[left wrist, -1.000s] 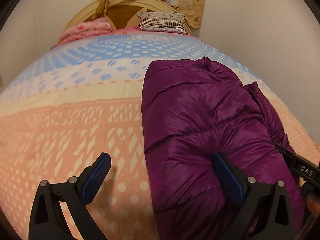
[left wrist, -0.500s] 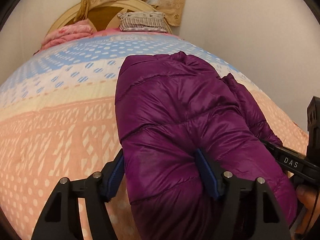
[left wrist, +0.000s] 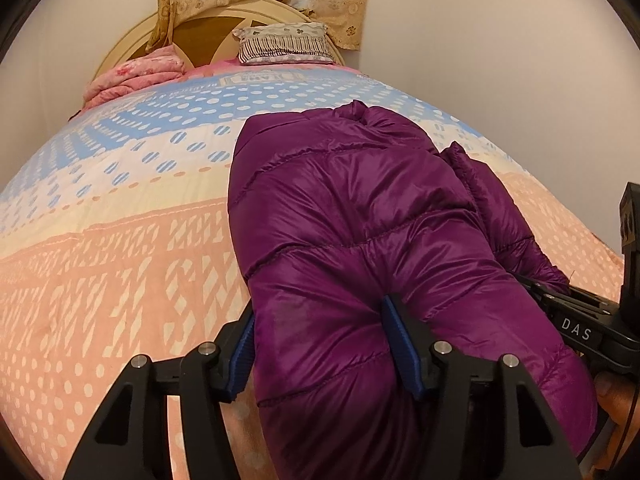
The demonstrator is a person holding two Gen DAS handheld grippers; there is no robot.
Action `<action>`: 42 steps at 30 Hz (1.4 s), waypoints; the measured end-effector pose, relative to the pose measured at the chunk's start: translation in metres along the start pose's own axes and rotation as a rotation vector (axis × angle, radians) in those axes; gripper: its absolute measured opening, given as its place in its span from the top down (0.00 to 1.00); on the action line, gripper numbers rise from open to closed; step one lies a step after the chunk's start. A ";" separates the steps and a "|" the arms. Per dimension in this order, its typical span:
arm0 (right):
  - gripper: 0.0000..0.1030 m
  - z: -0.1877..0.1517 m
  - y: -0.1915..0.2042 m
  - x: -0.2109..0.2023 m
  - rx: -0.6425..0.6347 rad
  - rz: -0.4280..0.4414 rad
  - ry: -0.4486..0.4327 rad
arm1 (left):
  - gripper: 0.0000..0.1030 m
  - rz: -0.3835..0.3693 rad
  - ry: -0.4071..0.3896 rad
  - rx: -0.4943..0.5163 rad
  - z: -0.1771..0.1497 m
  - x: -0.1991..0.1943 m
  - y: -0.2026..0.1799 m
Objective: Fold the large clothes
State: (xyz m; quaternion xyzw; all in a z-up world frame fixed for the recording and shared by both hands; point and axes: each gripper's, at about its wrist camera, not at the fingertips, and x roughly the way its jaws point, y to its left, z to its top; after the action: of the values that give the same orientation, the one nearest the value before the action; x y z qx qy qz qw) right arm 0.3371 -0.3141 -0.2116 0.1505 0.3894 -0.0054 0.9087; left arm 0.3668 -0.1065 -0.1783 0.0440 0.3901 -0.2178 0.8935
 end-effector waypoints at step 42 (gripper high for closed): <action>0.79 -0.020 0.056 -0.048 -0.066 0.190 -0.075 | 0.73 0.101 -0.105 0.039 -0.014 -0.090 0.014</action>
State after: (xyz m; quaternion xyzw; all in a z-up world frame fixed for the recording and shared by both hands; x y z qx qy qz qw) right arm 0.2972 -0.2607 -0.1756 0.1563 0.3391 0.0880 0.9235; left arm 0.3092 -0.0582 -0.1247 0.0697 0.3358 -0.1821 0.9215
